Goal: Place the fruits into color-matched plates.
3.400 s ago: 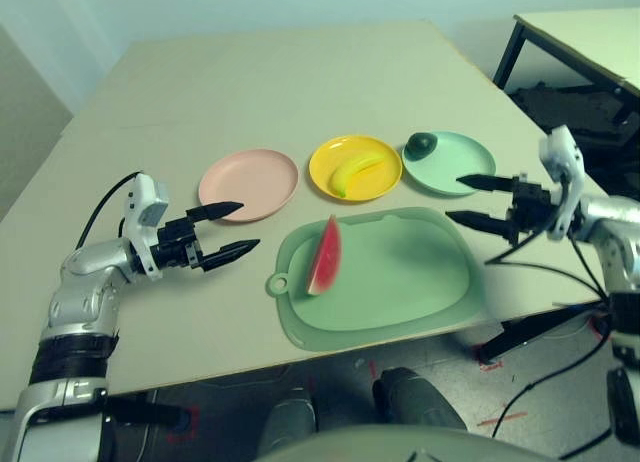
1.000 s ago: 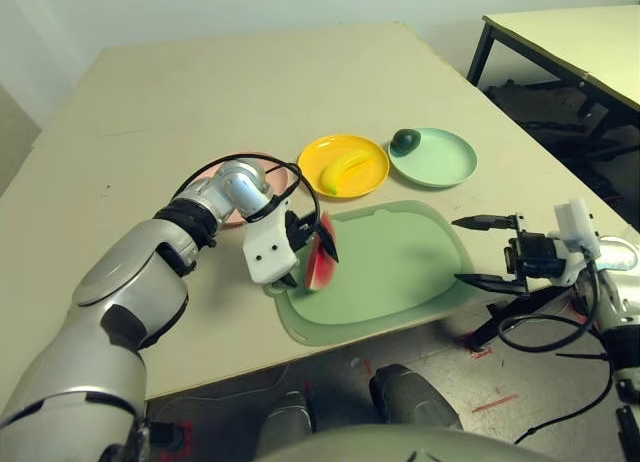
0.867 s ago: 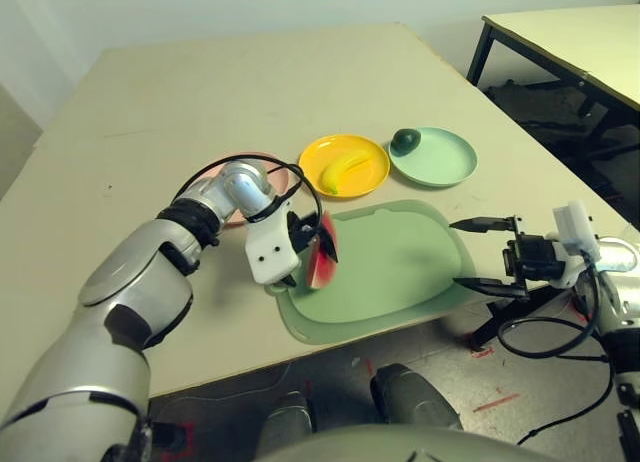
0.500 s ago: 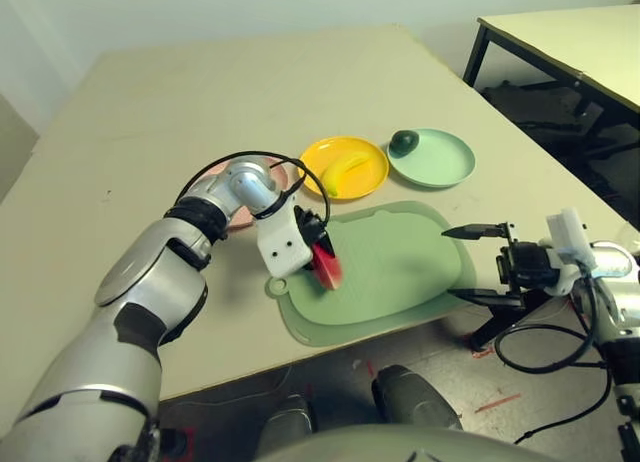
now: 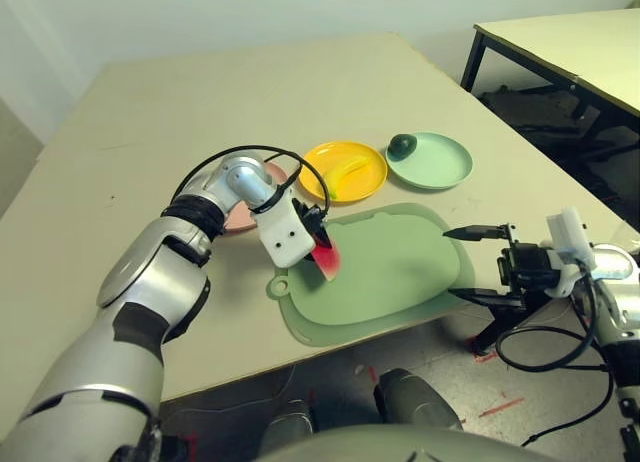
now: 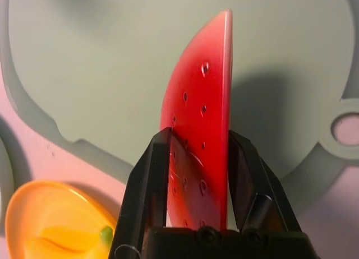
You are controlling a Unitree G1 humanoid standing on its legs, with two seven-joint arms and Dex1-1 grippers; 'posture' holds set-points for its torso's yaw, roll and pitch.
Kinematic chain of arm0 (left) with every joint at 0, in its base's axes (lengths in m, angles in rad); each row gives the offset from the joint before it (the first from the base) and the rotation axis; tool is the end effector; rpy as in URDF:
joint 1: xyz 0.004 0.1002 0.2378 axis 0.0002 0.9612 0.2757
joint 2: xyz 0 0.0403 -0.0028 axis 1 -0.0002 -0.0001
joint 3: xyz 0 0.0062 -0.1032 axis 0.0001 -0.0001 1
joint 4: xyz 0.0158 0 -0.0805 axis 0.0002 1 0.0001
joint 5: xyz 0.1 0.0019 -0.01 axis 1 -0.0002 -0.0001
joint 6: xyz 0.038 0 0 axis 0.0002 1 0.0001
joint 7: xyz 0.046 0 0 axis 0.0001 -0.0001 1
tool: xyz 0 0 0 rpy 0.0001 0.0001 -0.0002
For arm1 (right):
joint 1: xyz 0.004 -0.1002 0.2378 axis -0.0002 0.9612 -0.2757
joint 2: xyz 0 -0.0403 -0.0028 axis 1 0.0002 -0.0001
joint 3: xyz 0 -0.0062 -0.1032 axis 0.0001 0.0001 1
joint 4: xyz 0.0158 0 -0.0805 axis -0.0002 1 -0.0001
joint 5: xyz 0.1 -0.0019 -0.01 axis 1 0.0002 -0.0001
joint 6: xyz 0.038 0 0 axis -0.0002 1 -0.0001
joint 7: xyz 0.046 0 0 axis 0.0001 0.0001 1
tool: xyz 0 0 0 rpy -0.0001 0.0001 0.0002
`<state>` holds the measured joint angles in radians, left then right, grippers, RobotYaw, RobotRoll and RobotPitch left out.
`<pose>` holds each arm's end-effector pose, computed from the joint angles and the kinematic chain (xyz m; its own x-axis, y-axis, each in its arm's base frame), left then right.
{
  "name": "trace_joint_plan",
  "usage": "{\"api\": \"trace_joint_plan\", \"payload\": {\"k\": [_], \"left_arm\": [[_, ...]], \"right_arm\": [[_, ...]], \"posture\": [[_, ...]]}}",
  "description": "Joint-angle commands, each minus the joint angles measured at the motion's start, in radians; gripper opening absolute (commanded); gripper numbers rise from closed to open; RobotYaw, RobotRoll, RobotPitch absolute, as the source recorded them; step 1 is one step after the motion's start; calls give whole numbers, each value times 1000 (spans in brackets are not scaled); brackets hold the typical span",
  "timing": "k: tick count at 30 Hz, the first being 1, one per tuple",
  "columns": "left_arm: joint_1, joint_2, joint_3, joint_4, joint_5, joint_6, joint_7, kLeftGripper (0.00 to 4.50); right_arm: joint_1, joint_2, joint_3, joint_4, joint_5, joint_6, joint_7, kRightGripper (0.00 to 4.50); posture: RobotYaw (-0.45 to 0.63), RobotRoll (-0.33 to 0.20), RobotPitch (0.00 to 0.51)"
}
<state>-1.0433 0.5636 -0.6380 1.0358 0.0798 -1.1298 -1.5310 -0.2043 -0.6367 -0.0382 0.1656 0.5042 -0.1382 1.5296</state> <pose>0.3334 0.1769 0.1784 -0.0904 -0.5316 -0.8421 0.4646 -0.7705 0.4365 0.2387 -0.2731 0.1130 0.1218 0.9868 -0.1070 -0.9697 0.0953 -0.2249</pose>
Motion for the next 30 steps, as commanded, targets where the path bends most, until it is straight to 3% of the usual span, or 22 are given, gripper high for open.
{"api": "trace_joint_plan", "payload": {"k": [1,11,16,26,30], "left_arm": [[7,14,32,6,-10,28,-27,1487],[-17,27,115,16,-12,86,-43,1487],[-59,62,162,77,46,131,46,1487],[-106,140,178,177,211,192,270,1486],[-124,181,142,207,353,272,502,1486]], "right_arm": [[-13,0,6,-10,2,8,0,4500],[-20,3,-6,5,1,19,-21,4500],[-17,17,-26,3,17,75,-93,4500],[4,29,-24,-1,5,79,-122,4500],[4,29,-16,-5,-4,70,-124,4500]], "posture": [[-315,0,4],[-313,0,6],[-304,0,13],[-287,0,22],[-280,0,26]]}}
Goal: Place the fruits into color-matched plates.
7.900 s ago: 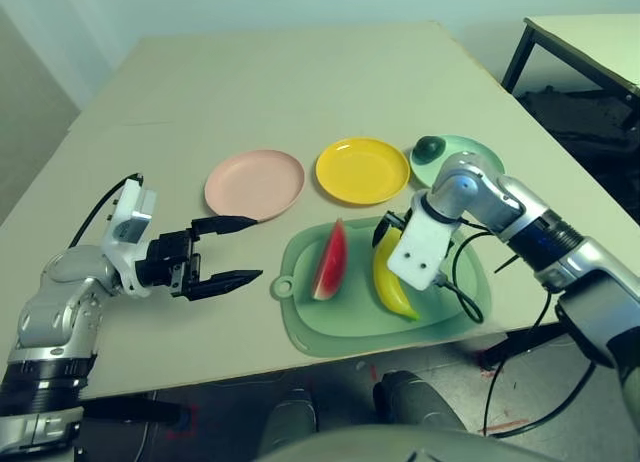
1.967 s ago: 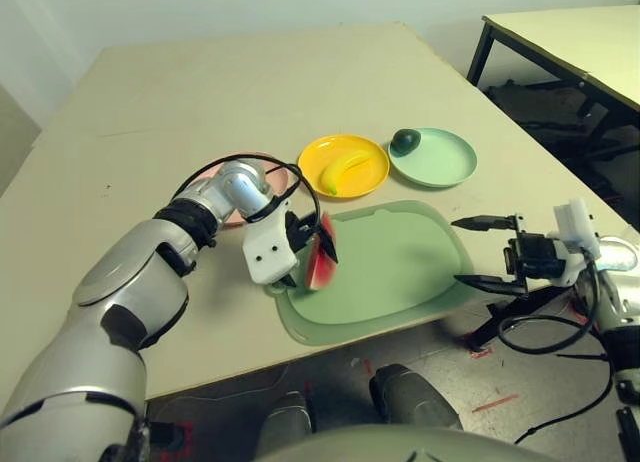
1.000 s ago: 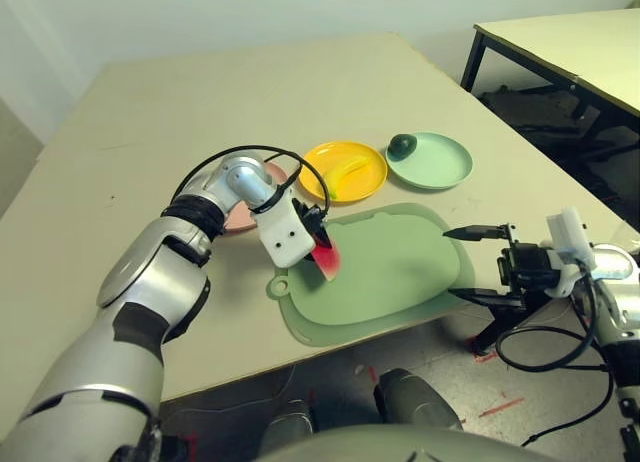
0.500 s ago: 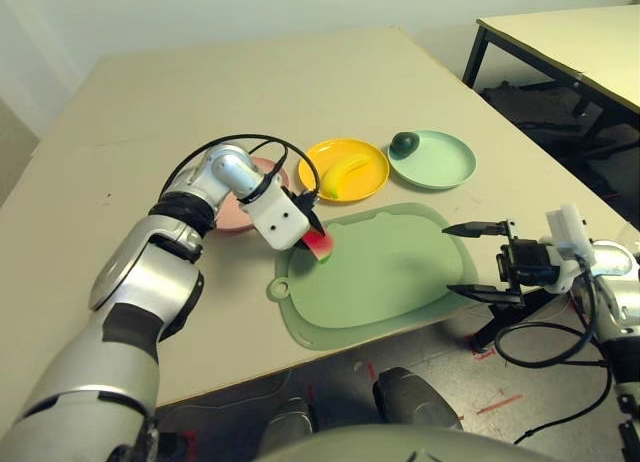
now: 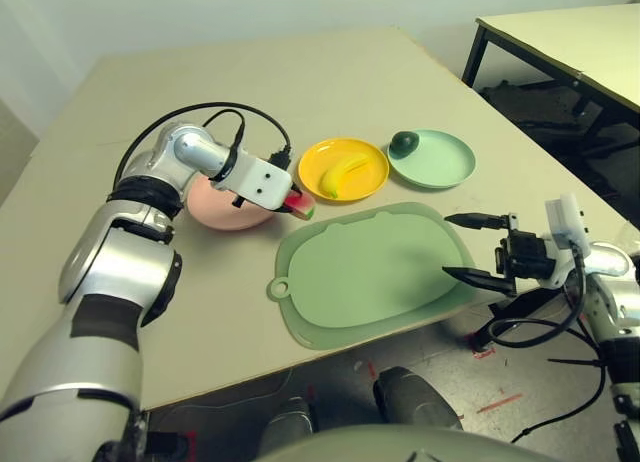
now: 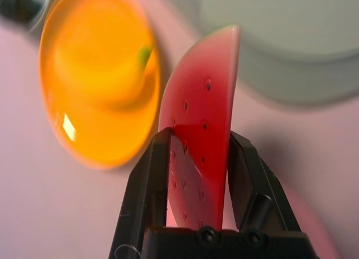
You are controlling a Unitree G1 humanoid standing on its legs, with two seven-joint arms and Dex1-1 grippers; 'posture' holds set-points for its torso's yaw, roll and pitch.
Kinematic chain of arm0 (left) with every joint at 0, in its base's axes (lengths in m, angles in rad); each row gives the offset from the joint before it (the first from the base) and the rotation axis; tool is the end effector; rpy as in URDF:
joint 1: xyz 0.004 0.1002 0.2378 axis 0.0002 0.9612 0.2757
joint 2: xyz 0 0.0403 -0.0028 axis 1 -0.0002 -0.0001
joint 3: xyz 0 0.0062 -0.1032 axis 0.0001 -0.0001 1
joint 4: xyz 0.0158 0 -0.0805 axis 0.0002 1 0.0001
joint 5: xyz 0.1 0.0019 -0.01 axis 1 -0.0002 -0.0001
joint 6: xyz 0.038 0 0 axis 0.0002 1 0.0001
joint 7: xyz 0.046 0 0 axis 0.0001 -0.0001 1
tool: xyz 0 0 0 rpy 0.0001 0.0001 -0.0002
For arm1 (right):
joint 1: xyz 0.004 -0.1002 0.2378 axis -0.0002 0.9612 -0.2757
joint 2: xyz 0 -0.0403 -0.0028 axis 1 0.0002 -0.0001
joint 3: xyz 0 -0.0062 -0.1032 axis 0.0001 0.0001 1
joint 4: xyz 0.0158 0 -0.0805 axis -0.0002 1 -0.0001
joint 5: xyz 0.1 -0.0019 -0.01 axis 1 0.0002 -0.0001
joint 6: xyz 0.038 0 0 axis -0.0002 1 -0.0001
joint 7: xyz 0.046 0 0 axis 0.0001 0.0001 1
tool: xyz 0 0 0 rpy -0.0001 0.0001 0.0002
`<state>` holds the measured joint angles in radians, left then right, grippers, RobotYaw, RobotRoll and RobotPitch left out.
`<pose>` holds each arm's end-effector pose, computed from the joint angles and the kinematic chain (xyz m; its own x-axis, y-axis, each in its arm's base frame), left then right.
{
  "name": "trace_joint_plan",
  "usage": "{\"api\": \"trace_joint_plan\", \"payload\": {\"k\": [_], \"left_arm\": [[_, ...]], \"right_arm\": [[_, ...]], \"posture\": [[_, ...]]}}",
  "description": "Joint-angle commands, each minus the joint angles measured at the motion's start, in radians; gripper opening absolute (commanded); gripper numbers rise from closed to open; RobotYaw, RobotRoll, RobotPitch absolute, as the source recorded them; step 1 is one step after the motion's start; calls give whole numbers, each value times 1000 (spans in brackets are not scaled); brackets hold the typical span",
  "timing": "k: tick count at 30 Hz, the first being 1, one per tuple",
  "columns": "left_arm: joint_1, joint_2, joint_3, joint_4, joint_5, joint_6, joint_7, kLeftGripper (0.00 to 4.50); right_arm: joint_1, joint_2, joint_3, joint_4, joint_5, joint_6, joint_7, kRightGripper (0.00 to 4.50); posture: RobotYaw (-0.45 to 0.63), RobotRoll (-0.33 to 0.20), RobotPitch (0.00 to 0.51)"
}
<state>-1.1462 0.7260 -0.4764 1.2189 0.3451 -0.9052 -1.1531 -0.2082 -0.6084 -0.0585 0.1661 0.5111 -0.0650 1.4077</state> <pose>0.3407 0.2514 0.2146 0.3940 -0.5154 -0.7610 0.7065 -0.3598 0.6094 0.2400 -0.2718 0.1087 0.2507 0.9668 -0.0497 -0.9559 0.2392 -0.1703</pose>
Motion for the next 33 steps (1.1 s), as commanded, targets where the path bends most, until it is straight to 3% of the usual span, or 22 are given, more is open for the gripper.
{"api": "trace_joint_plan", "payload": {"k": [1,6,15,24,30,33], "left_arm": [[-23,24,-25,31,111,66,161,1486],[-16,42,-40,64,200,161,308,1486],[31,27,-35,86,246,201,403,1486],[50,22,-30,85,245,203,382,4478],[48,26,-14,82,227,195,367,4478],[55,35,38,79,171,199,316,4478]], "right_arm": [[8,1,5,-11,-11,-3,-4,4500],[13,3,5,-47,-2,17,-19,4500],[22,-9,-4,-54,-5,22,-17,4500],[31,-18,-5,-63,-5,20,-16,4500],[30,-14,-3,-68,-4,26,-24,4500],[29,-13,-15,-56,-4,27,-42,4500]], "posture": [[-280,0,26],[-283,0,32],[-293,0,29],[-297,0,25],[-291,0,22],[-292,0,23]]}}
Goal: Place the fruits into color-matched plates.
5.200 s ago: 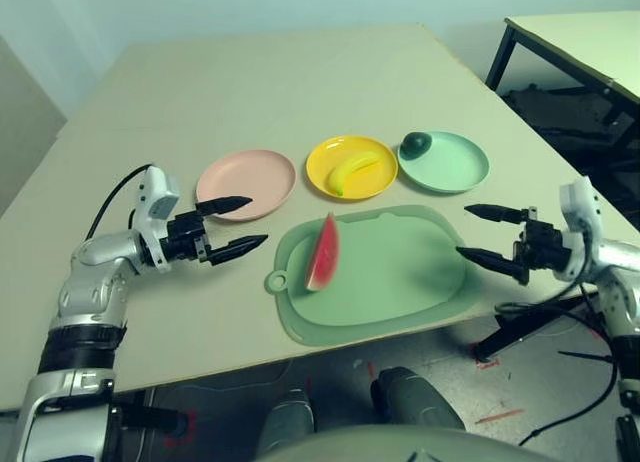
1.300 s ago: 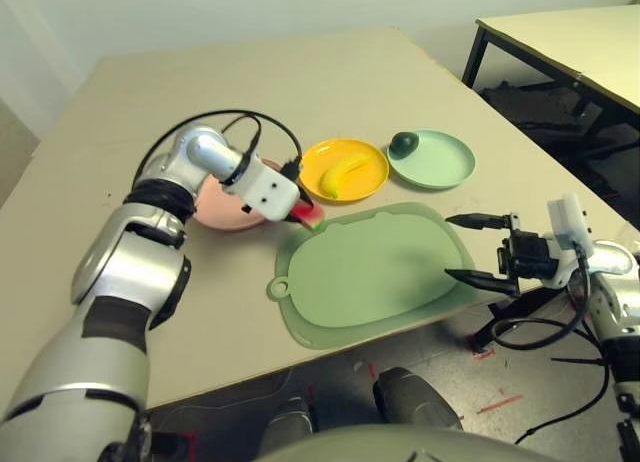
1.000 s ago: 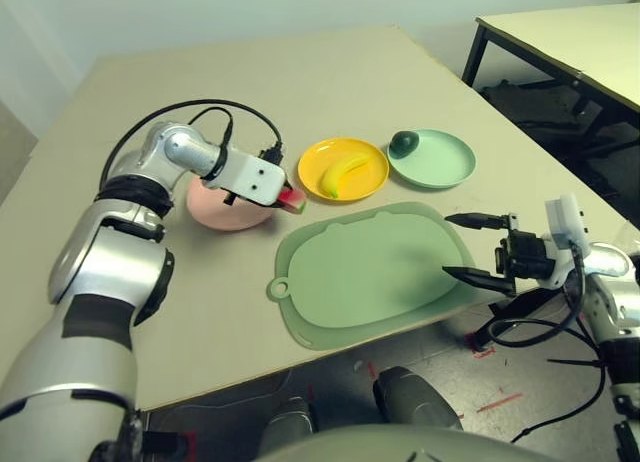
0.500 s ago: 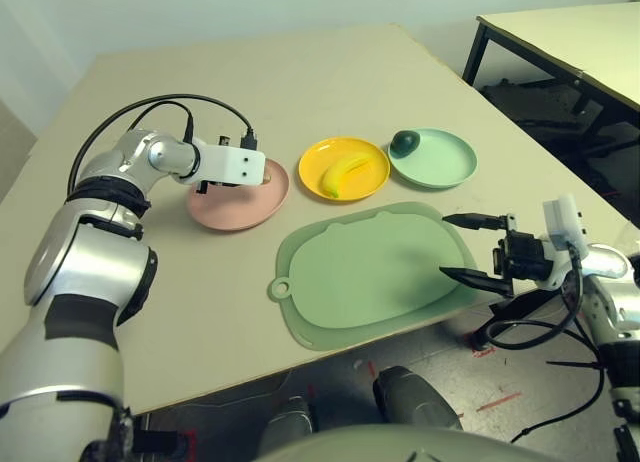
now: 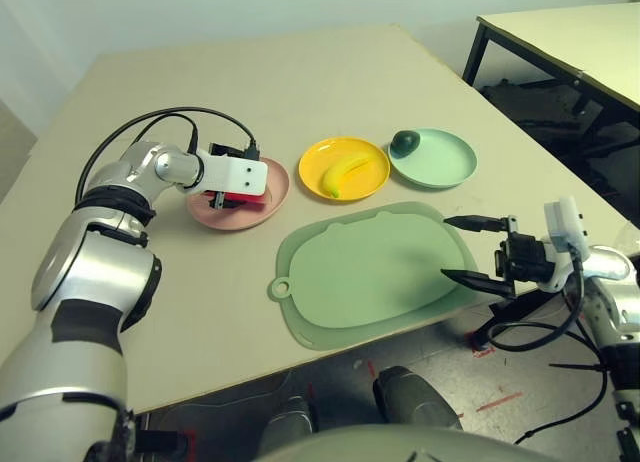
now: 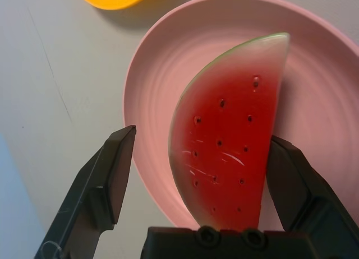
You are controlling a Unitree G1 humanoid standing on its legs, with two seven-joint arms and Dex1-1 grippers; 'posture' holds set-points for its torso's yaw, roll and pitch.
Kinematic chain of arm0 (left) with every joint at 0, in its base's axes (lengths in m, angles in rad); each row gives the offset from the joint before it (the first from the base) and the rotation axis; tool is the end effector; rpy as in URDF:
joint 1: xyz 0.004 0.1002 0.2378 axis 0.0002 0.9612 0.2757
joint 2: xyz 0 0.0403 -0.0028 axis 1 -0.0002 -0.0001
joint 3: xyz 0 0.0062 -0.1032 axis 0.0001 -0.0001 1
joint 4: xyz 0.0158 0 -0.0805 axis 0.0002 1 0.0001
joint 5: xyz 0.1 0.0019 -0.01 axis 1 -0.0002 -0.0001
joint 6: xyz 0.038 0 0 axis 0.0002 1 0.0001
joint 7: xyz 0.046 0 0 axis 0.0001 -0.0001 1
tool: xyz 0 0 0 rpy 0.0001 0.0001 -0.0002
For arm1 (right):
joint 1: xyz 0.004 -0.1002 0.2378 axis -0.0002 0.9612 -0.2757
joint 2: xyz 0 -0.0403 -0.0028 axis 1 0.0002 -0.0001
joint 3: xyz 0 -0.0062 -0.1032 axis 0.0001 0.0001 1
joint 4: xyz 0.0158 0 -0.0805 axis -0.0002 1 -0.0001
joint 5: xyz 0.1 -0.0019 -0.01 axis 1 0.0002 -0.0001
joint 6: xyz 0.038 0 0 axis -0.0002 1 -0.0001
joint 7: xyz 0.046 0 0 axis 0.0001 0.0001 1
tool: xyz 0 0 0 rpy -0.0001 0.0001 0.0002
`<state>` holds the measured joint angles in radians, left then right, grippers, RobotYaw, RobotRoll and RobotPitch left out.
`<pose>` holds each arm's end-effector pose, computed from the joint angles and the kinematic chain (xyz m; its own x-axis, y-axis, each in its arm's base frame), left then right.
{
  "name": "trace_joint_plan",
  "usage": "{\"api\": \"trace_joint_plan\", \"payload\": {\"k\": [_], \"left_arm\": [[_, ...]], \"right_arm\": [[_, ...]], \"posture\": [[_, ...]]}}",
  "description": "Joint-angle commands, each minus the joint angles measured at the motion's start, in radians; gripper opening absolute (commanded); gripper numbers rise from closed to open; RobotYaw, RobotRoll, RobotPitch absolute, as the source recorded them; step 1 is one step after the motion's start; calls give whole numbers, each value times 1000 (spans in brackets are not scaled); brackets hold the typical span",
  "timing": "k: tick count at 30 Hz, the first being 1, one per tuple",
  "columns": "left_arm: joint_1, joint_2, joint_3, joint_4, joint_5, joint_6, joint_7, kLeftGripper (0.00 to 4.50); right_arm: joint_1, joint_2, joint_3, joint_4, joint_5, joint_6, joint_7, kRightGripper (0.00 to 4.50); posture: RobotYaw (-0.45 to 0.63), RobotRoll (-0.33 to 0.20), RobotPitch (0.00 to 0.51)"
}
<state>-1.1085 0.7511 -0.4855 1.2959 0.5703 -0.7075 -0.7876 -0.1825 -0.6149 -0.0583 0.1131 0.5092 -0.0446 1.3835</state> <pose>0.3371 0.2782 0.1880 0.6256 -0.3069 -0.7173 0.7123 -0.1505 0.6856 0.2356 -0.2692 0.1109 0.2550 0.9652 -0.0584 -0.9547 0.2417 -0.1735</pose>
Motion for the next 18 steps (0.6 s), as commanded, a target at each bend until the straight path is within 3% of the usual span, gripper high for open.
{"api": "trace_joint_plan", "payload": {"k": [1,9,14,18], "left_arm": [[24,12,78,0,-90,10,-83,4478],[163,52,326,-131,-397,207,-371,4478],[371,86,461,-482,-592,521,-445,4478],[595,68,638,-818,-755,829,-300,4478]], "right_arm": [[3,-6,-22,0,-2,10,-30,4500],[-36,22,-80,50,-25,9,-198,4500],[-42,53,-90,65,-79,-2,-330,4500],[-44,72,-84,93,-150,-33,-423,4500]], "posture": [[-291,0,24],[-248,0,39],[-224,0,50],[-216,0,58]]}}
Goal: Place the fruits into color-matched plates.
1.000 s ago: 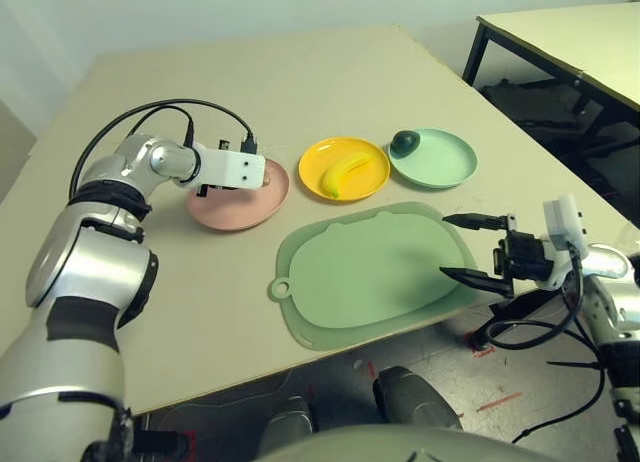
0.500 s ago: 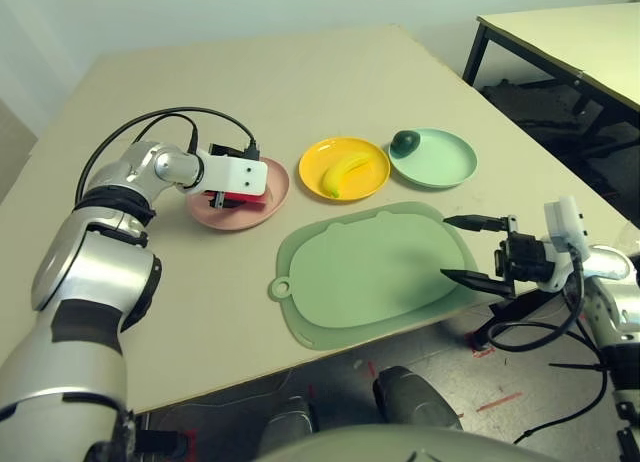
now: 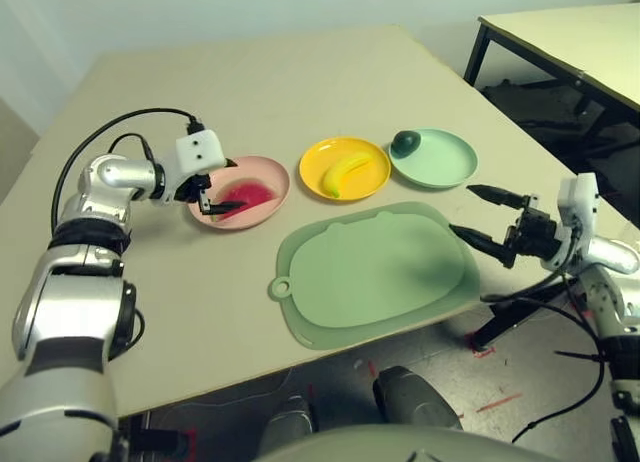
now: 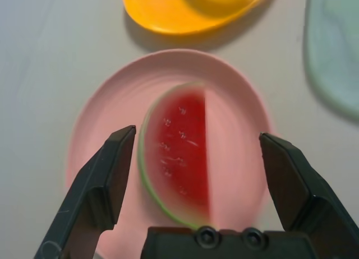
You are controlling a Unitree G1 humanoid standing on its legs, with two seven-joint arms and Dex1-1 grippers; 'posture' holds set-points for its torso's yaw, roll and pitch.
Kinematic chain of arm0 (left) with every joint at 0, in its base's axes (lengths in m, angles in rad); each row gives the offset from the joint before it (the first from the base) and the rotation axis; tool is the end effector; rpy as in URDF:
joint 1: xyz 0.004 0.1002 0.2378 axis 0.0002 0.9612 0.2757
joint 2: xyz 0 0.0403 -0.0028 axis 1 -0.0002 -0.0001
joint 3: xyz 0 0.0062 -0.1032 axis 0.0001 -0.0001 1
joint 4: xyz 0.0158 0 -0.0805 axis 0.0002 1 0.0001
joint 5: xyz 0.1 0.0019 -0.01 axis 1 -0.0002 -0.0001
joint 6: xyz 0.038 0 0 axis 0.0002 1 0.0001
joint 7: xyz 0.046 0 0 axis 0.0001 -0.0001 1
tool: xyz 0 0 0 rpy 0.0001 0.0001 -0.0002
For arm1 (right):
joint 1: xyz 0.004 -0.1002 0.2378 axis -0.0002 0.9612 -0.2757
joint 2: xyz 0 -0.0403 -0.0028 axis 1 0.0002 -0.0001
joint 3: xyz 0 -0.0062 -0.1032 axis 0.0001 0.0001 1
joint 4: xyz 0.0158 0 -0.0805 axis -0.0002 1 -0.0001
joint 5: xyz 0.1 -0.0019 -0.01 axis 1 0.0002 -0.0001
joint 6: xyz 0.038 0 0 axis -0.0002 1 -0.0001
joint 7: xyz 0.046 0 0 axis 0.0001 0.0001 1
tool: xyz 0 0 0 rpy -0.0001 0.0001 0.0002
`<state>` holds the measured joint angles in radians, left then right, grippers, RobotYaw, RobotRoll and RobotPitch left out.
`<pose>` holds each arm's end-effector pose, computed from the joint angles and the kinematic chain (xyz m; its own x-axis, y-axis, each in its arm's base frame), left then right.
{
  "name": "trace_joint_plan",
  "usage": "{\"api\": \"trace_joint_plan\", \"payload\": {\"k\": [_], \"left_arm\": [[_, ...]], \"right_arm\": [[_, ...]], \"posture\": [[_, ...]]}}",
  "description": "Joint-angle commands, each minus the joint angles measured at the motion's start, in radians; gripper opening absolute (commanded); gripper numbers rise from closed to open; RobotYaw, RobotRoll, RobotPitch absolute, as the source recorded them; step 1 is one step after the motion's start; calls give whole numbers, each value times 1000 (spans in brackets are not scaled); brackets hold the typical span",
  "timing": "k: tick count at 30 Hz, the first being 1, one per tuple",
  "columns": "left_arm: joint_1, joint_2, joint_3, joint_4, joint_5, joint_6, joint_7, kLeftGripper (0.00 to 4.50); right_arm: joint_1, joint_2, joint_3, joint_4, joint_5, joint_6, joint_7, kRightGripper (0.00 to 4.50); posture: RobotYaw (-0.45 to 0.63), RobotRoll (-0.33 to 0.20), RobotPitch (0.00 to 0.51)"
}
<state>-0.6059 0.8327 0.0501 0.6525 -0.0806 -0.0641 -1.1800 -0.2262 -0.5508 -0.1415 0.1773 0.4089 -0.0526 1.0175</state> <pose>0.2822 0.3365 0.1754 0.6782 -0.5868 -0.4424 0.7347 0.5551 0.3901 0.2415 -0.2753 0.1105 0.6494 0.7603 0.0156 -0.7412 0.6375 -0.2105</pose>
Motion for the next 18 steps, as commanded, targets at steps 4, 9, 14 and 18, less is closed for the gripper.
{"api": "trace_joint_plan", "payload": {"k": [4,9,14,18], "left_arm": [[236,-97,278,-365,-215,364,315,4478],[382,-288,461,-536,-309,448,612,4478],[482,-452,523,-644,-363,478,800,4478],[528,-489,482,-667,-347,448,825,4478]], "right_arm": [[-2,21,0,40,-89,-40,-127,4500],[-3,22,-25,78,-124,-87,-203,4500],[18,32,-31,92,-176,-138,-295,4500],[19,33,-69,147,-183,-130,-373,4500]], "posture": [[-202,0,65],[-185,0,77],[-187,0,111],[-178,0,137]]}}
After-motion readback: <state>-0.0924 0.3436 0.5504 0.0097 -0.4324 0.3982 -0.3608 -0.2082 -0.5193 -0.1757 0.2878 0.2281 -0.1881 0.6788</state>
